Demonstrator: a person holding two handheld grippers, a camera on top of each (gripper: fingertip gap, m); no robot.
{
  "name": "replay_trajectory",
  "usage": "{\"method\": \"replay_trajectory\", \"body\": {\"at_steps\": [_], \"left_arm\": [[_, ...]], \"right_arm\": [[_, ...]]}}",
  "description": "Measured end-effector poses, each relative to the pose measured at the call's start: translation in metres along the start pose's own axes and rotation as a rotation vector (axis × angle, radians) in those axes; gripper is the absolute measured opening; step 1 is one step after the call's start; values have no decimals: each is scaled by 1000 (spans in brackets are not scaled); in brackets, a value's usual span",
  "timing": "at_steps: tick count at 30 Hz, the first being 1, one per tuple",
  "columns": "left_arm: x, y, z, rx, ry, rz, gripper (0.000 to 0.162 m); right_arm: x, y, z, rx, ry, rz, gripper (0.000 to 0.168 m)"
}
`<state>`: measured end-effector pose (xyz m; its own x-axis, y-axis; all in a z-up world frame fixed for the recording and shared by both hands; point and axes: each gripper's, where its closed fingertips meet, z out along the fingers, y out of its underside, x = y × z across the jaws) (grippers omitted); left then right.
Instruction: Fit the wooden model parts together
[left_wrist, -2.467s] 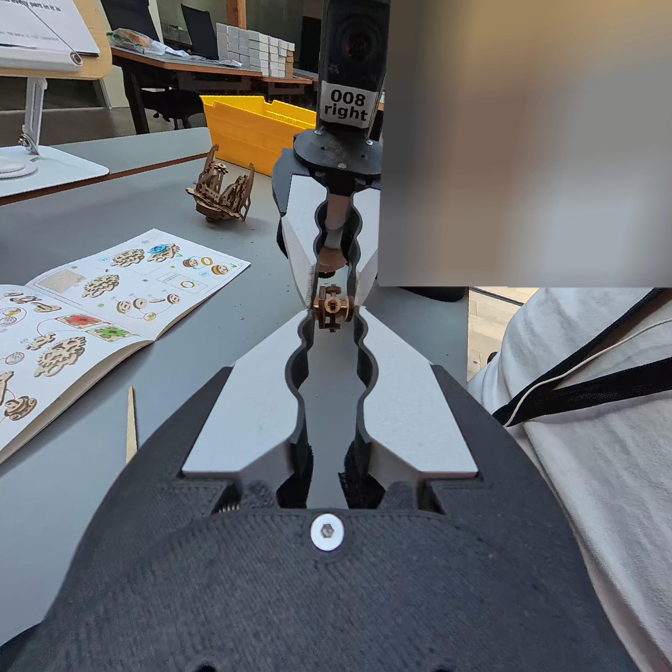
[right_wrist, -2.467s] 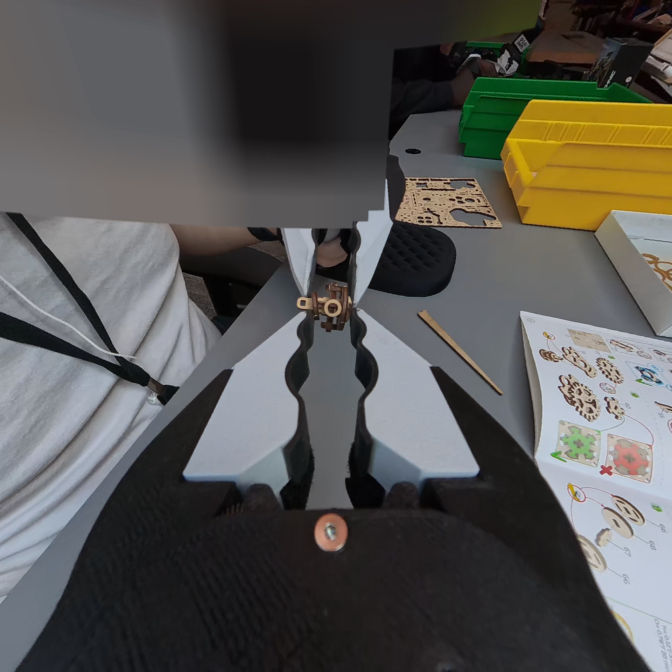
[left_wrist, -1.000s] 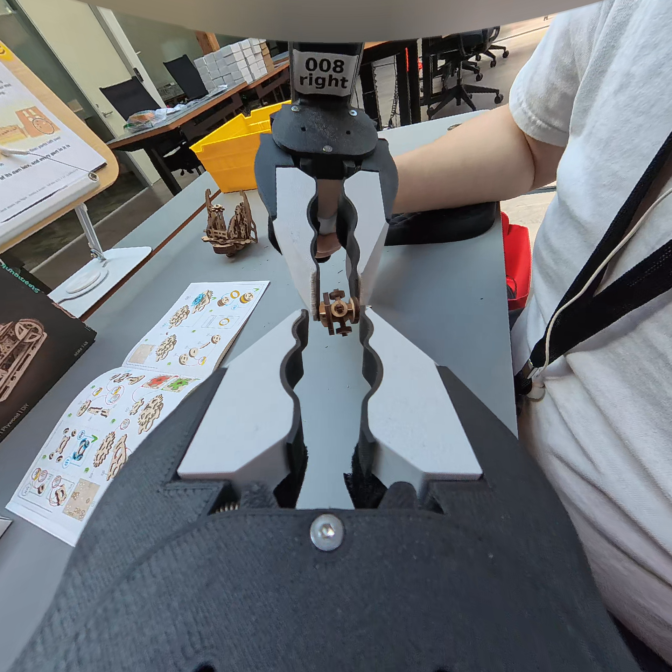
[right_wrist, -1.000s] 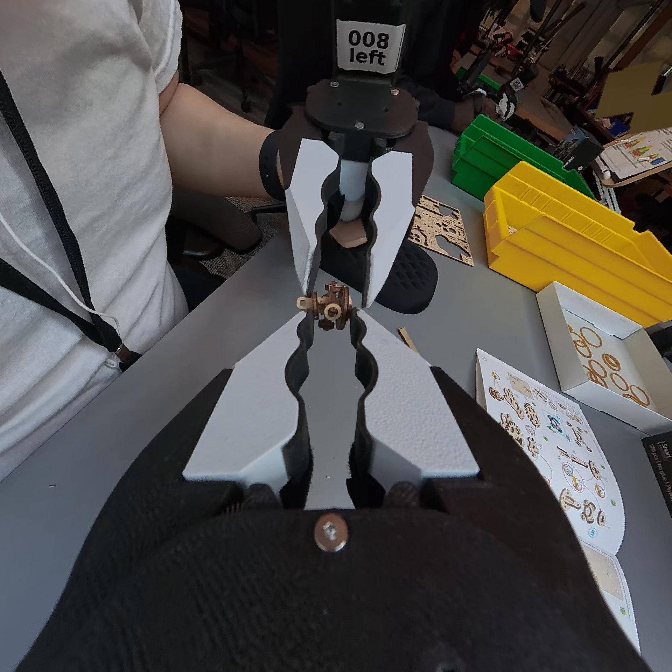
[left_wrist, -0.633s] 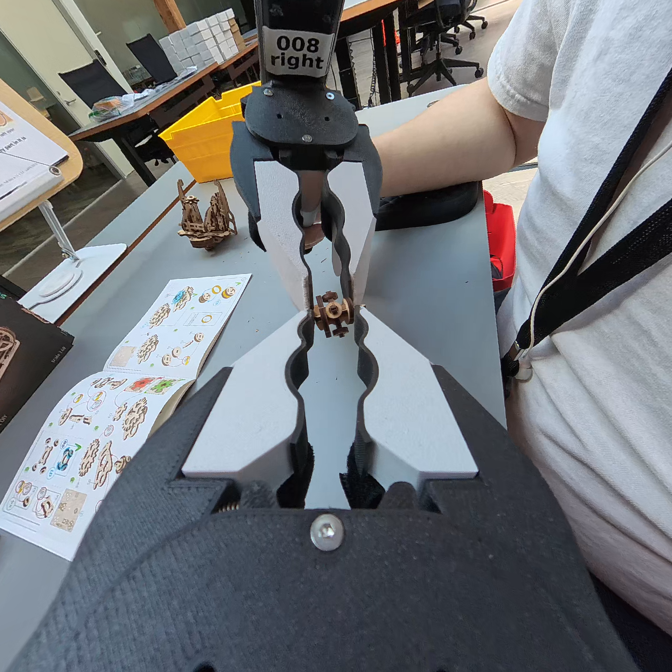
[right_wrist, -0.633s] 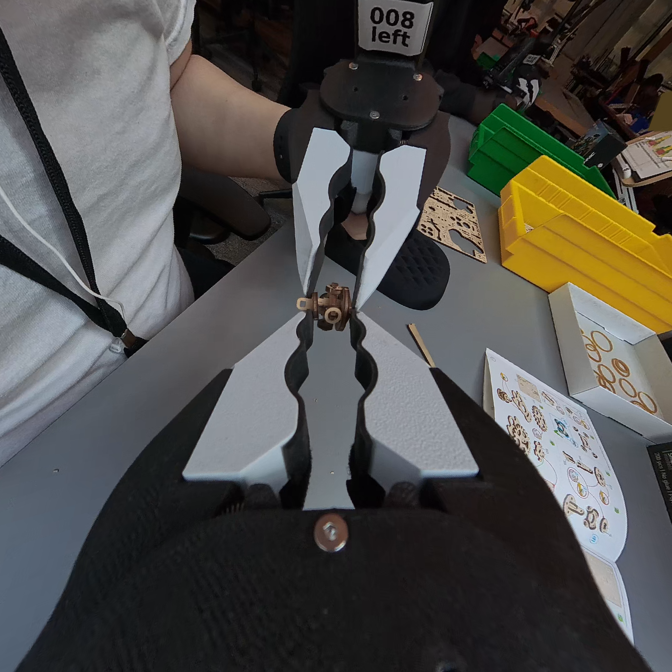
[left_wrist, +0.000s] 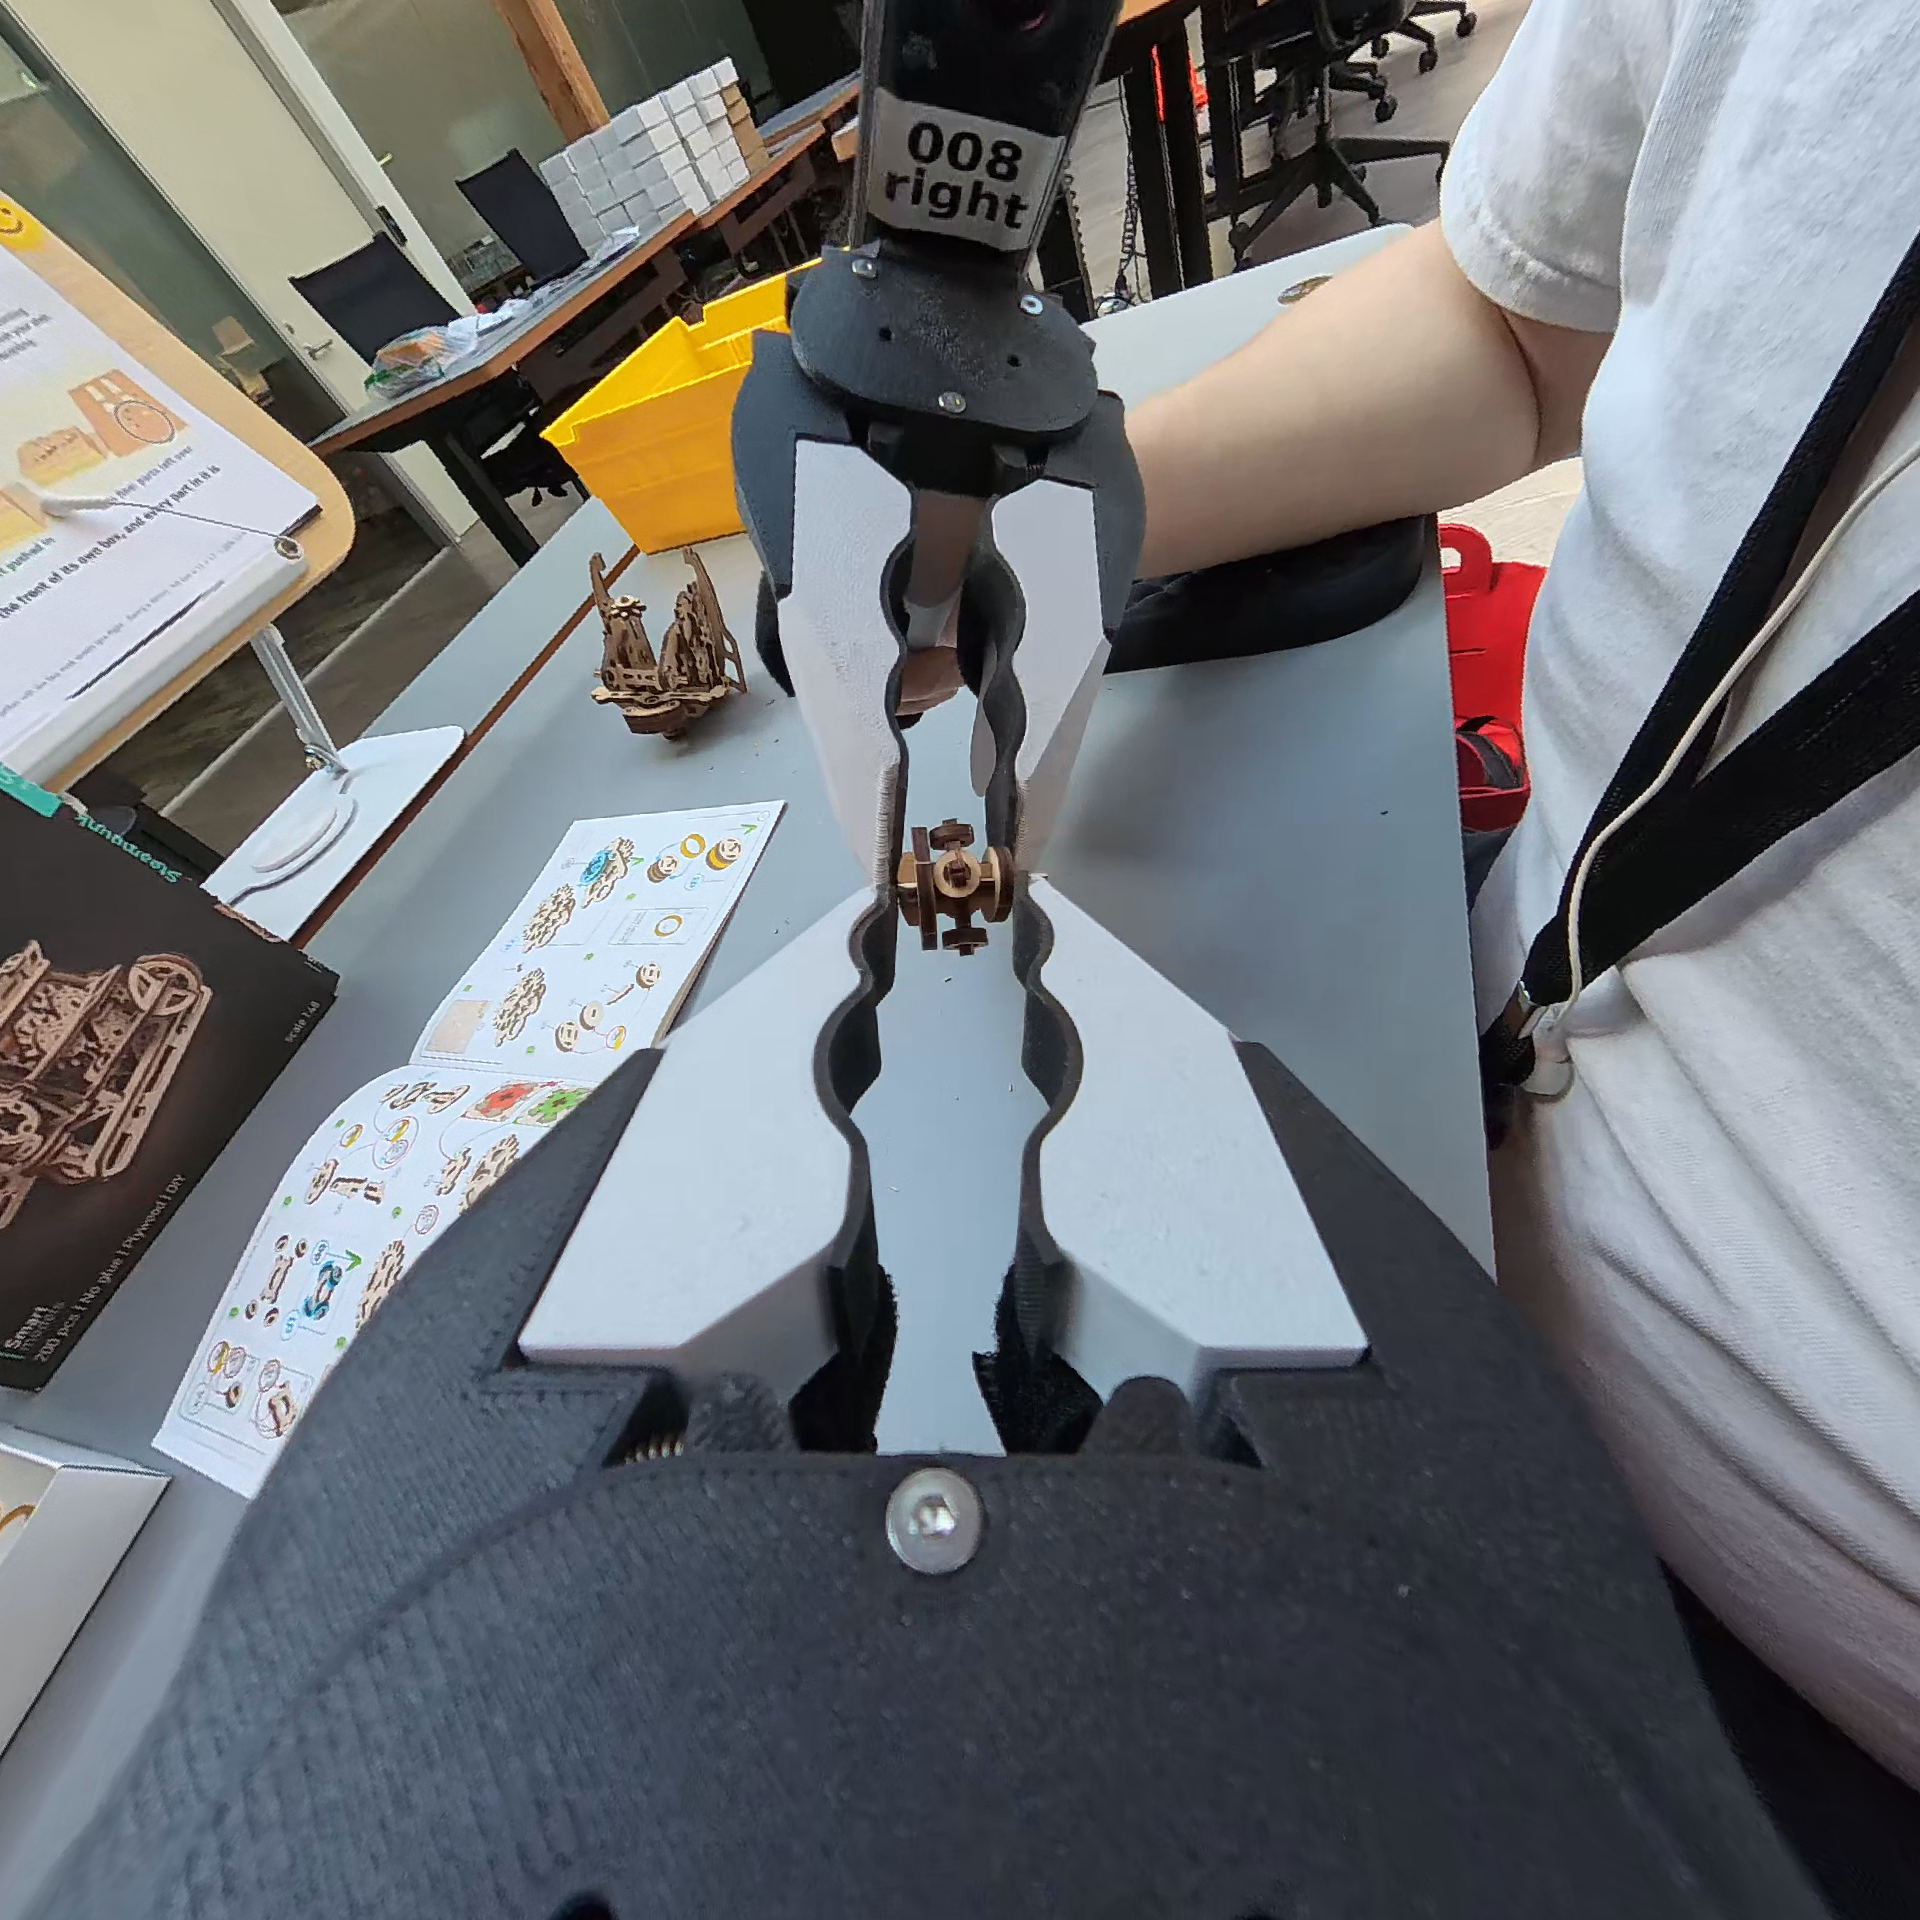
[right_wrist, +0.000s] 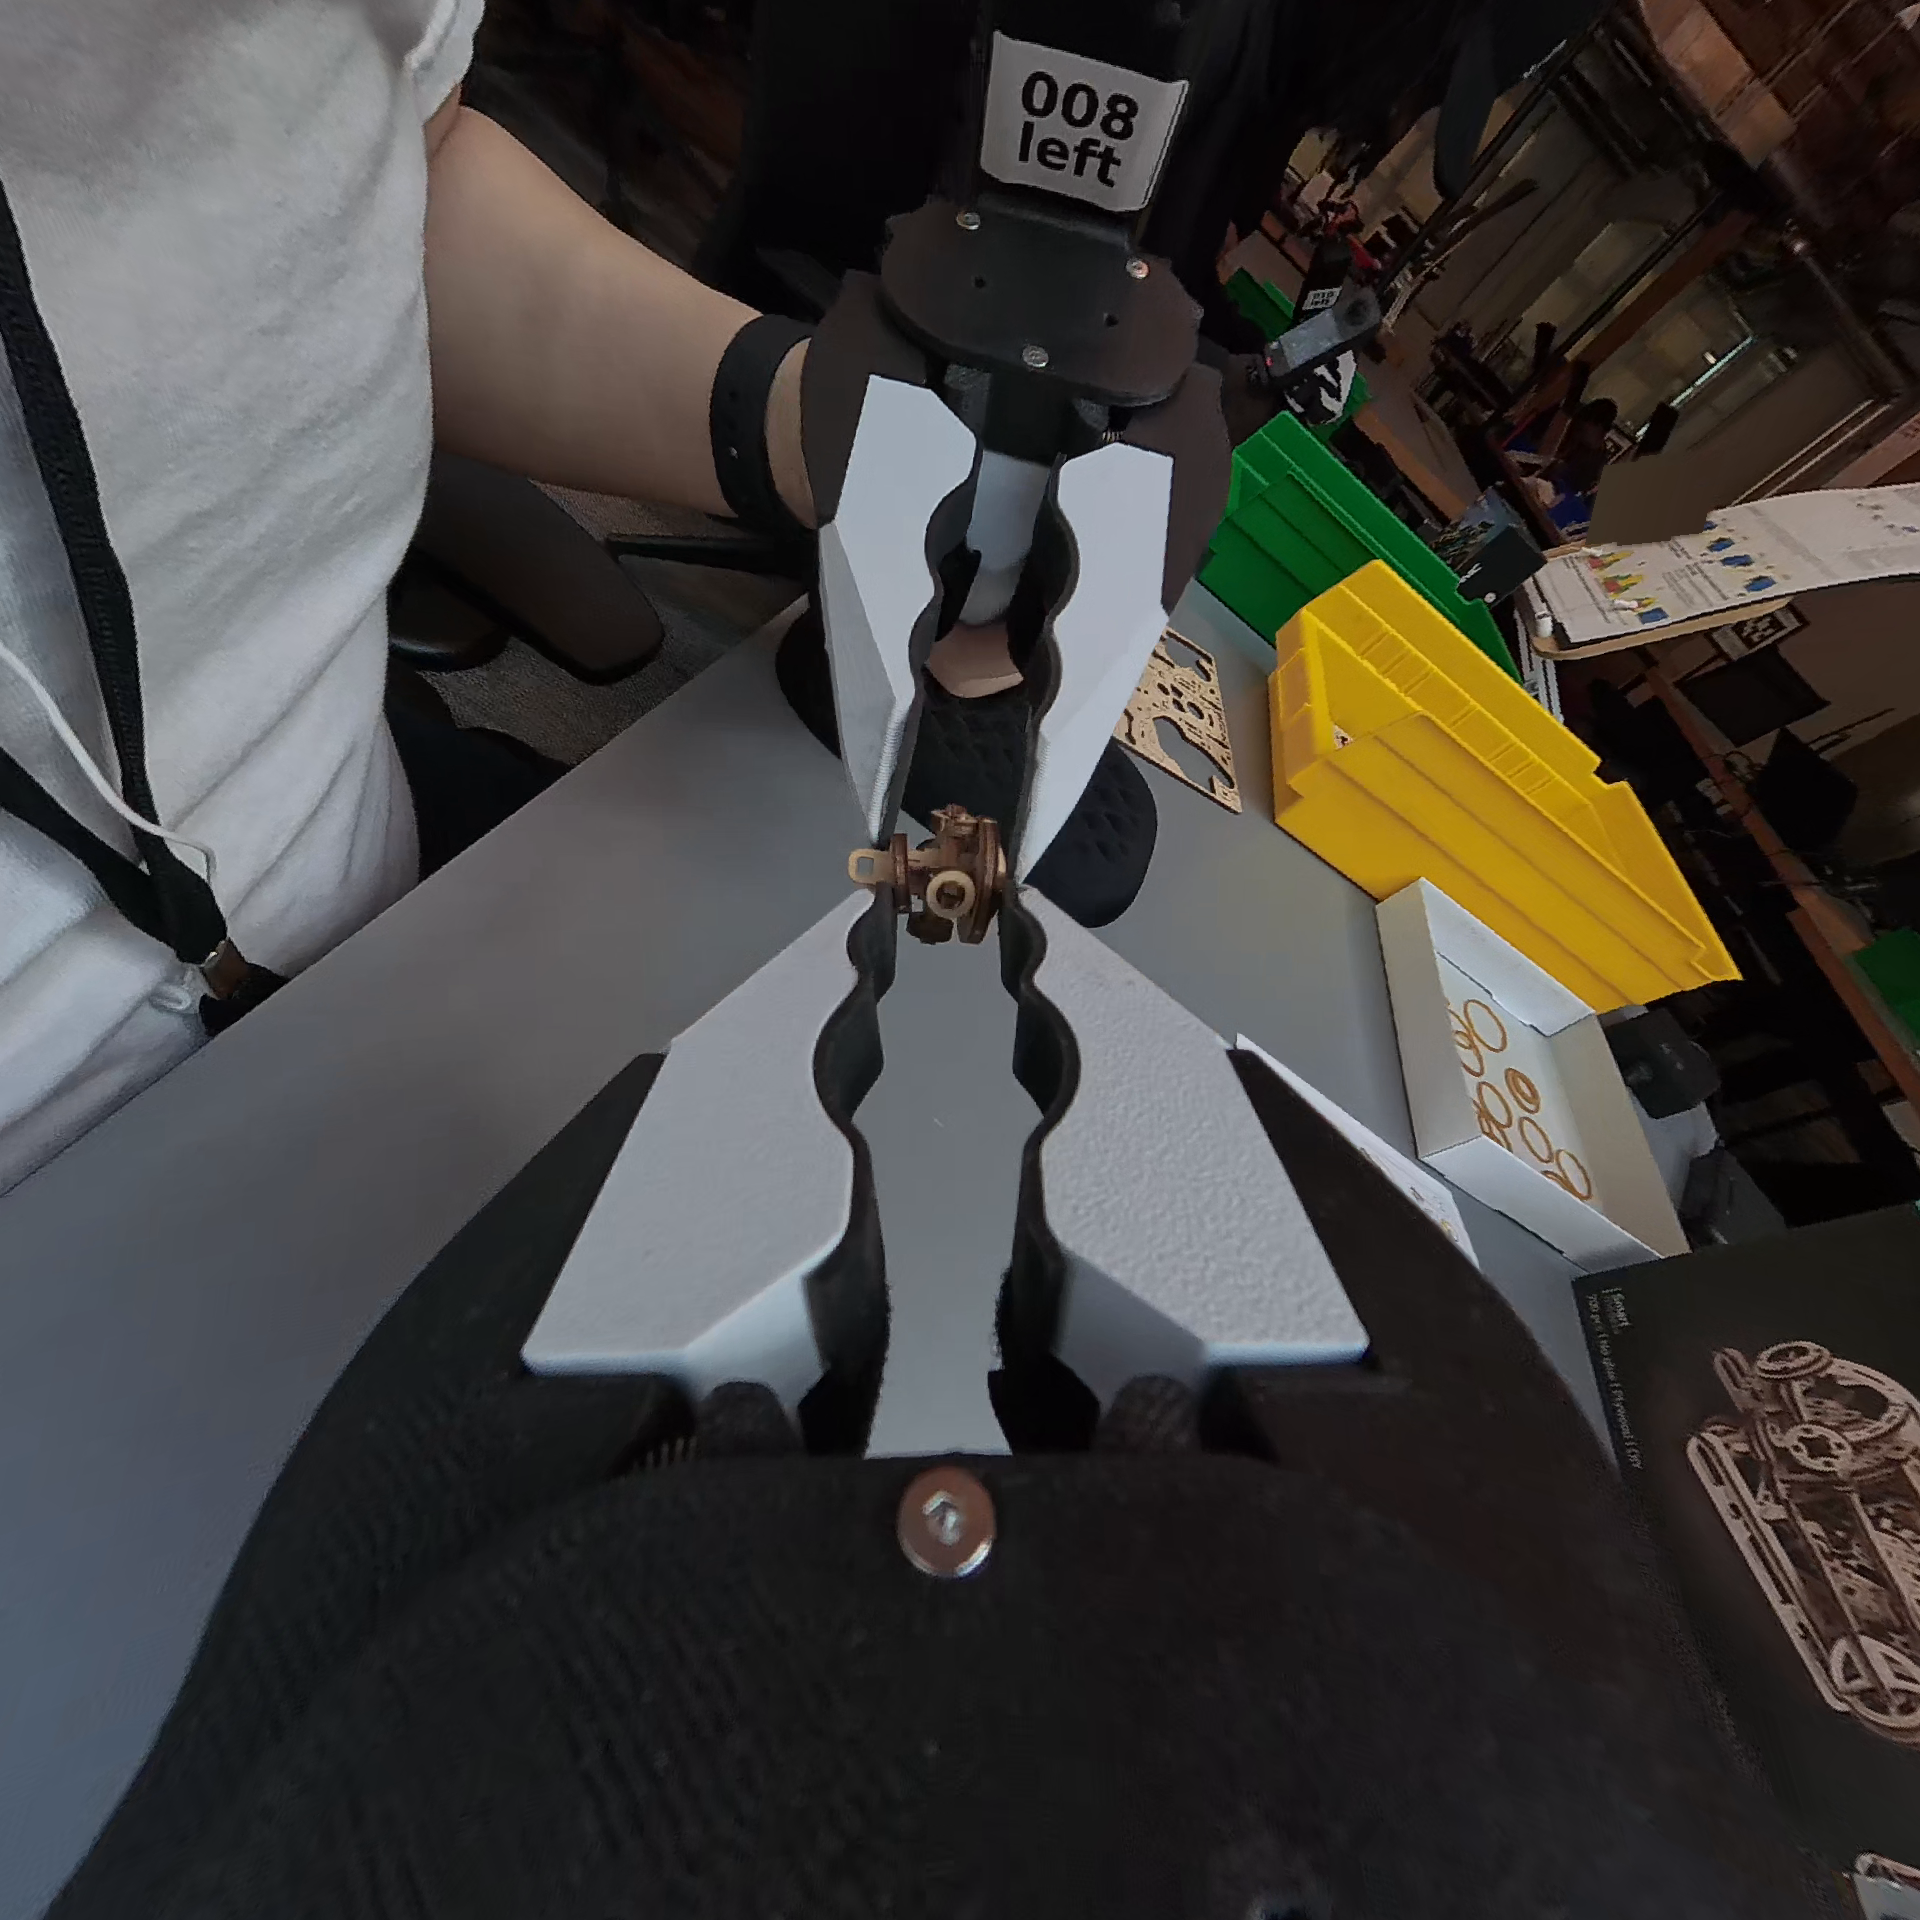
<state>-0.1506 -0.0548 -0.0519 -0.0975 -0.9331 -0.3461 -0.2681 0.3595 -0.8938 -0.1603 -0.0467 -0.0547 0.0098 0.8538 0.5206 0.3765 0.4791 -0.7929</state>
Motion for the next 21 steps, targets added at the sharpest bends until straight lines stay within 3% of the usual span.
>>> {"method": "replay_trajectory", "body": {"at_steps": [8,13,21], "left_arm": [[3,4,1,-31,2,32,19],[-2,6,0,-23,2,-30,19],[-9,10,1,-19,4,-95,19]], "right_arm": [[-4,3,2,-25,-23,9,19],[-6,5,3,-35,-52,67,31],[4,4,-2,-2,-48,180,22]]}}
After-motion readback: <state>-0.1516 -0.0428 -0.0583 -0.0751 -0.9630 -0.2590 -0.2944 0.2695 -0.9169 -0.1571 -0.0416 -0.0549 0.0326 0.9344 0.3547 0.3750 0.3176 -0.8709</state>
